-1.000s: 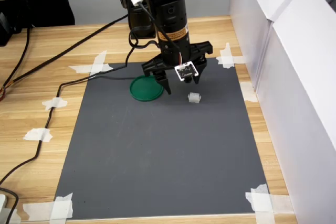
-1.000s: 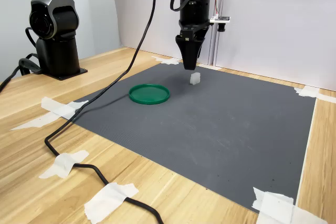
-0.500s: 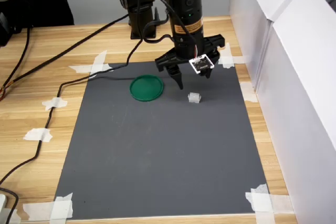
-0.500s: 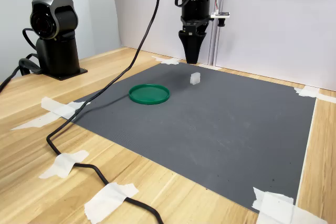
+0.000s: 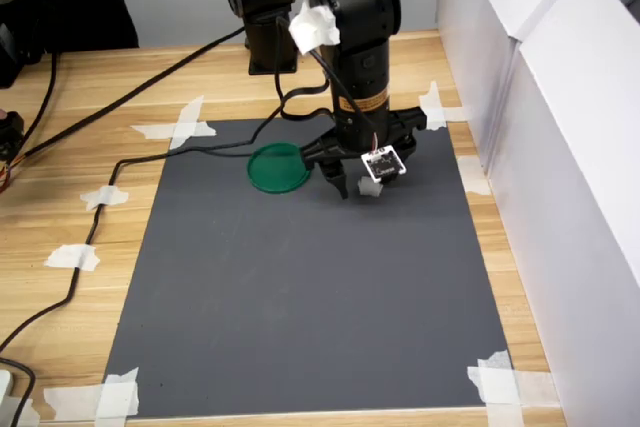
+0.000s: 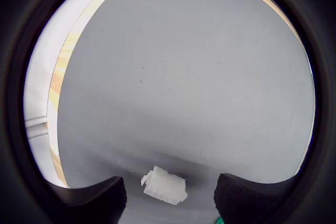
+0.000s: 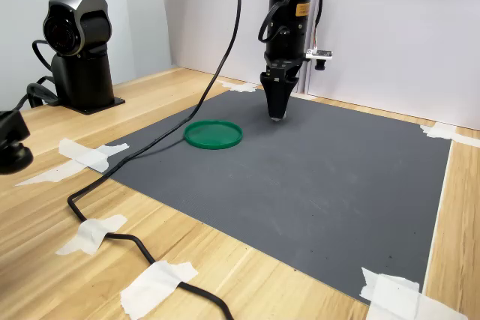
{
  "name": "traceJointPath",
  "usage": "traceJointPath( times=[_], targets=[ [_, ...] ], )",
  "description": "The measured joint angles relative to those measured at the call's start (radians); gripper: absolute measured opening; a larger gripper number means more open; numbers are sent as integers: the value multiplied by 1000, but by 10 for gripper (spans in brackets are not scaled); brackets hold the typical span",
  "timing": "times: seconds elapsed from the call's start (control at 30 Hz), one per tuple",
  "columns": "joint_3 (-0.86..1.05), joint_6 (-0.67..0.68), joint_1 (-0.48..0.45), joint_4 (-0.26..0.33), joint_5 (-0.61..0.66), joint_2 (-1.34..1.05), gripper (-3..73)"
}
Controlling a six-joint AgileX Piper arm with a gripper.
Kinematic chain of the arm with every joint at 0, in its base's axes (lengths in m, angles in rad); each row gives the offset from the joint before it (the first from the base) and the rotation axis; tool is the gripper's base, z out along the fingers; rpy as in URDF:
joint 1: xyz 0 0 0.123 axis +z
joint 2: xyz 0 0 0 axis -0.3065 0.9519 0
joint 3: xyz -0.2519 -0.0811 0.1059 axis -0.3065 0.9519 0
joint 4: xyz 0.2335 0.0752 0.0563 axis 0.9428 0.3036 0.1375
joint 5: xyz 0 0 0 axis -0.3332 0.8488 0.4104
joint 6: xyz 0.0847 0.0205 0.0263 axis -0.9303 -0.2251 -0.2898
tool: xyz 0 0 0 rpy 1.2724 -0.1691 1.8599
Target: Grasp a white terminal and put it on the green lid.
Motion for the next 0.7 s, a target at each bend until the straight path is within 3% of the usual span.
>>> traceJointPath(
  times=[0.33, 0.43, 0.63, 0.7],
  targets=[
    [0, 9, 0, 7, -10, 20, 668],
    [0, 21, 0, 16, -10, 22, 582],
    [0, 30, 0, 25, -13, 22, 297],
    [0, 30, 0, 22, -12, 20, 270]
  ],
)
